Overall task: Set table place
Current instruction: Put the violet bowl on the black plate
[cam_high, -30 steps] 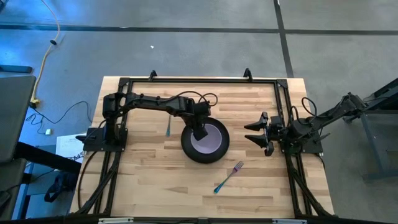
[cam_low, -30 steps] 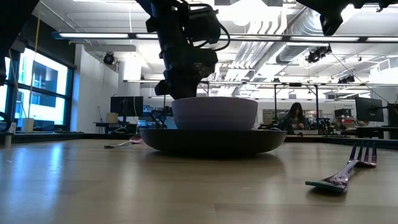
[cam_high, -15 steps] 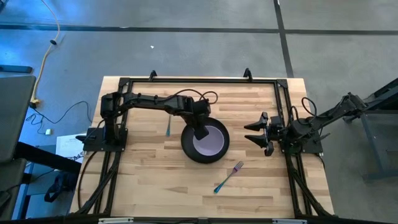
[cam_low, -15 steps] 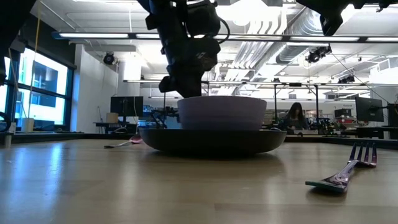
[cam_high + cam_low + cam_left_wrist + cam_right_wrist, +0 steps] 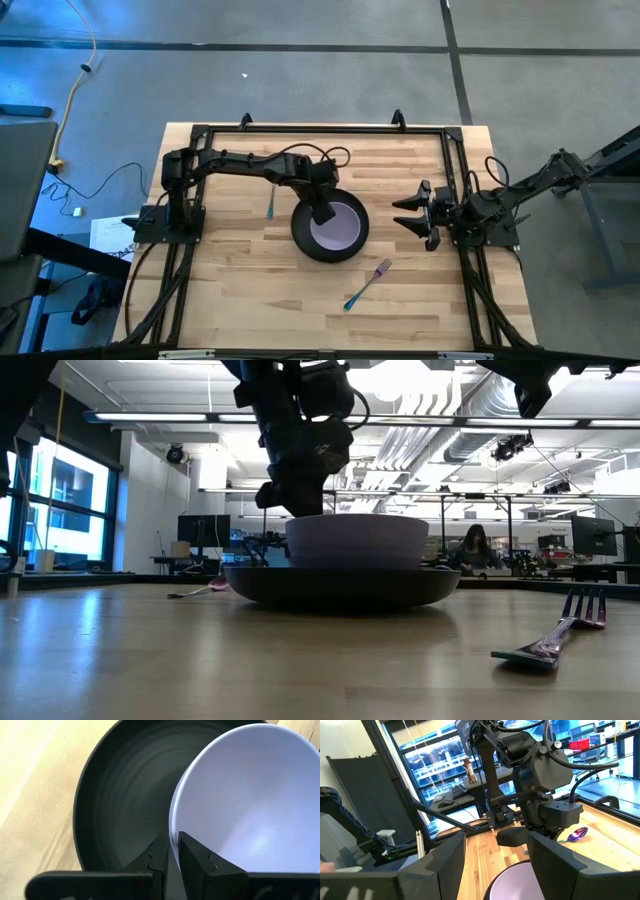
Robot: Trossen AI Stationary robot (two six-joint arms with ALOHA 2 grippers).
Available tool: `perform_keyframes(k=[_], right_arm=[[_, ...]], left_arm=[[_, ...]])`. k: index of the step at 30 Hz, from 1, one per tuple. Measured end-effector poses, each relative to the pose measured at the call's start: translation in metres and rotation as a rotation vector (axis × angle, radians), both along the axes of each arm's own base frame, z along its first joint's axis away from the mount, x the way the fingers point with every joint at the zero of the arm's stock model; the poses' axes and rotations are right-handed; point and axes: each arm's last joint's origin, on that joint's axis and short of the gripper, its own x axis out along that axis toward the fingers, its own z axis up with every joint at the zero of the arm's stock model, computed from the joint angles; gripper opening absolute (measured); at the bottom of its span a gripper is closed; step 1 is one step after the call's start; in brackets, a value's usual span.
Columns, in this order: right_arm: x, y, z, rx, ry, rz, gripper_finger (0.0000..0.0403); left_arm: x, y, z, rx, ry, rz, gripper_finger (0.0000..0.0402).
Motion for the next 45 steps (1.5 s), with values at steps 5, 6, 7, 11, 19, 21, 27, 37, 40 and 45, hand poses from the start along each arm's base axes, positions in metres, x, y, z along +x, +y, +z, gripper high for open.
perform_keyframes(k=[5, 6, 7, 11, 19, 21, 27, 37, 40, 45], right_arm=[[0.0, 0.0, 0.0001, 0.002, -0.001, 0.0, 0.0204], [0.0, 0.0, 0.0001, 0.003, -0.001, 0.0, 0.0204], [0.0, 0.0, 0.0001, 0.003, -0.001, 0.0, 0.0204], [0.0, 0.0, 0.0007, 0.004, -0.007, 0.0, 0.0204], [0.0, 0.0, 0.0007, 0.005, -0.007, 0.0, 0.0204], [0.0, 0.0, 0.0007, 0.004, -0.007, 0.0, 0.0204], [0.0, 0.0, 0.0007, 0.003, -0.007, 0.0, 0.0204], [0.0001, 0.0, 0.0001, 0.0, -0.001, 0.0, 0.0204], [0.0, 0.0, 0.0, 0.0, 0.0, 0.0, 0.0204], [0.0001, 0.0, 0.0, 0.001, 0.0, -0.001, 0.0204]], left_arm=[[-0.0035, -0.0009, -0.0016, -0.012, 0.037, -0.005, 0.0028], [-0.0041, -0.0012, -0.0018, -0.012, 0.045, -0.008, 0.0028], [-0.0048, -0.0011, -0.002, -0.008, 0.053, -0.007, 0.0028], [-0.0049, -0.0009, -0.0021, 0.0, 0.055, -0.005, 0.0028], [-0.0054, -0.001, -0.0023, -0.003, 0.061, -0.002, 0.0028], [-0.0062, -0.0012, -0.0026, -0.004, 0.068, -0.002, 0.0028], [-0.0066, -0.001, -0.0028, 0.002, 0.074, 0.001, 0.0028], [-0.0056, -0.0009, -0.0025, -0.001, 0.063, 0.003, 0.0028], [-0.0057, -0.0009, -0.0025, 0.0, 0.064, 0.004, 0.0028], [-0.0057, -0.0008, -0.0025, 0.003, 0.065, 0.004, 0.0028]])
